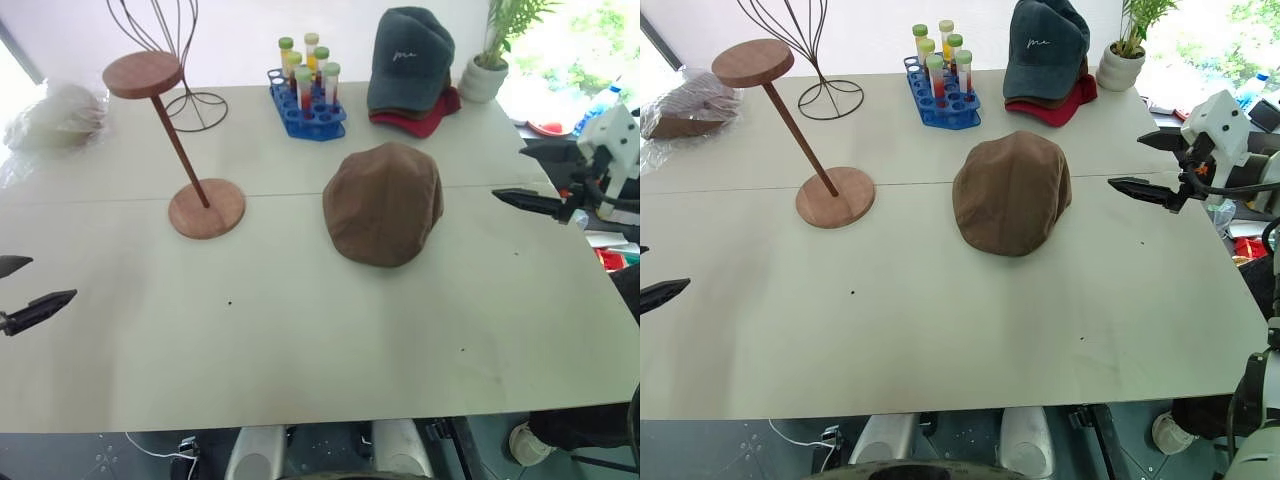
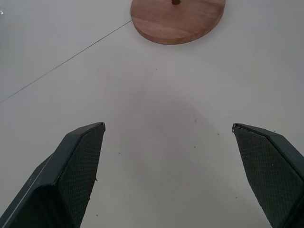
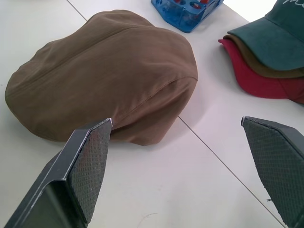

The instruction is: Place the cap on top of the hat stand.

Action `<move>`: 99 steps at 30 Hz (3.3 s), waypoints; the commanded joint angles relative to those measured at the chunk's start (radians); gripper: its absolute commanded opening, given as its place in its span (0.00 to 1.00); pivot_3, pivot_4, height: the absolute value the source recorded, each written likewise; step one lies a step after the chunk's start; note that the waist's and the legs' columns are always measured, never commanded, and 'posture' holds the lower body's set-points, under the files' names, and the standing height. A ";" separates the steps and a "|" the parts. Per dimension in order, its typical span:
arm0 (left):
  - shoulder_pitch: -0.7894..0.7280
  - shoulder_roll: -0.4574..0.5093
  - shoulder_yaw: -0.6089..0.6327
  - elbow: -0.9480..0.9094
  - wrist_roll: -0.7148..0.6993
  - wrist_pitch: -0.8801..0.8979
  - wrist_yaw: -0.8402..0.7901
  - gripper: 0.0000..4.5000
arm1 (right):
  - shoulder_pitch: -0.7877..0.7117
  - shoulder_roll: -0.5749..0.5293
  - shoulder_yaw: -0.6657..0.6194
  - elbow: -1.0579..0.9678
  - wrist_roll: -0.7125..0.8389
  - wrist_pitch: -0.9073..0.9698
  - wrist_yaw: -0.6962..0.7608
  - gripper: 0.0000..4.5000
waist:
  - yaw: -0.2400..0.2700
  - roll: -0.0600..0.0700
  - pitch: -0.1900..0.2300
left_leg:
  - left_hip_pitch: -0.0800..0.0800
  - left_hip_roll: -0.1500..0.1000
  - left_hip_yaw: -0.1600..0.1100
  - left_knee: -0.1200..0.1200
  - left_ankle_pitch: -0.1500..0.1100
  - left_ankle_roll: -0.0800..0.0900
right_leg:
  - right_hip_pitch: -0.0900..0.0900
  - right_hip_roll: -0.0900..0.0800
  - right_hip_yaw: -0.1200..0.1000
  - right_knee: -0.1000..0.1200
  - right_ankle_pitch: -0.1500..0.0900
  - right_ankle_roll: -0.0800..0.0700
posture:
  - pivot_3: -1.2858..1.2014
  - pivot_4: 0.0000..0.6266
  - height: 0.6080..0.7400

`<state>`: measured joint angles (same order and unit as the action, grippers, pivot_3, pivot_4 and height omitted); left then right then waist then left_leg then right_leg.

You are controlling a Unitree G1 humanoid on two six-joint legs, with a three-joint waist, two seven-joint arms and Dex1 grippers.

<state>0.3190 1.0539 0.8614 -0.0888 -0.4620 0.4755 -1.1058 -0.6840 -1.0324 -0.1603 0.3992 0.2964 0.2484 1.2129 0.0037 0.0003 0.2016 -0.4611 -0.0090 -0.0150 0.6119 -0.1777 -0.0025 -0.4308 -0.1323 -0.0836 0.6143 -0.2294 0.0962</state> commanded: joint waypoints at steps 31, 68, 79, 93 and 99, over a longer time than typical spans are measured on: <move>-0.412 0.182 -0.144 -0.116 -0.391 0.322 -0.162 1.00 | -0.003 -0.048 -0.022 -0.347 0.019 0.037 -0.042 0.99 | -0.016 0.001 0.000 | 0.003 0.006 0.009 0.005 0.002 0.002 | -0.001 0.004 0.001 0.004 0.008 -0.002 | 0.52 0.24 0.91; -1.023 0.105 -0.791 0.052 -0.188 0.210 -0.414 1.00 | 0.306 0.359 0.522 -0.488 -0.768 -0.236 -0.783 0.99 | -0.017 -0.004 -0.002 | 0.002 0.009 0.008 0.020 0.003 0.001 | 0.000 0.008 0.002 0.013 0.009 0.000 | 0.52 0.24 0.91; -1.038 0.089 -0.782 0.047 -0.188 0.227 -0.401 1.00 | 0.164 0.448 0.552 -0.137 -0.966 -0.370 -1.045 0.99 | -0.016 -0.006 -0.003 | 0.005 0.009 0.008 0.020 0.003 0.001 | 0.002 0.009 0.004 0.015 0.010 -0.002 | 0.52 0.24 0.91; -1.048 0.066 -0.784 0.042 -0.186 0.226 -0.384 1.00 | 0.172 0.446 0.512 -0.129 -0.978 -0.402 -1.087 0.01 | -0.019 -0.008 -0.004 | 0.006 0.009 0.008 0.020 0.003 0.001 | 0.003 0.010 0.005 0.016 0.009 -0.002 | 0.52 0.24 0.91; -1.043 0.053 -0.775 0.039 -0.185 0.221 -0.366 1.00 | 0.155 0.433 0.460 -0.193 -0.923 -0.401 -1.036 0.01 | -0.018 -0.008 -0.004 | 0.006 0.009 0.008 0.020 0.003 0.001 | 0.003 0.010 0.006 0.016 0.010 -0.002 | 0.52 0.24 0.91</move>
<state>-0.7089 1.1017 0.0527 -0.0349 -0.6434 0.7074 -1.4790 -0.5122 -0.5861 0.3401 0.2514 -0.6498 -0.1582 0.1567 -0.0141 -0.0073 0.1979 -0.4549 0.0004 -0.0073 0.6320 -0.1742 -0.0010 -0.4277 -0.1220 -0.0778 0.6299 -0.2198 0.0941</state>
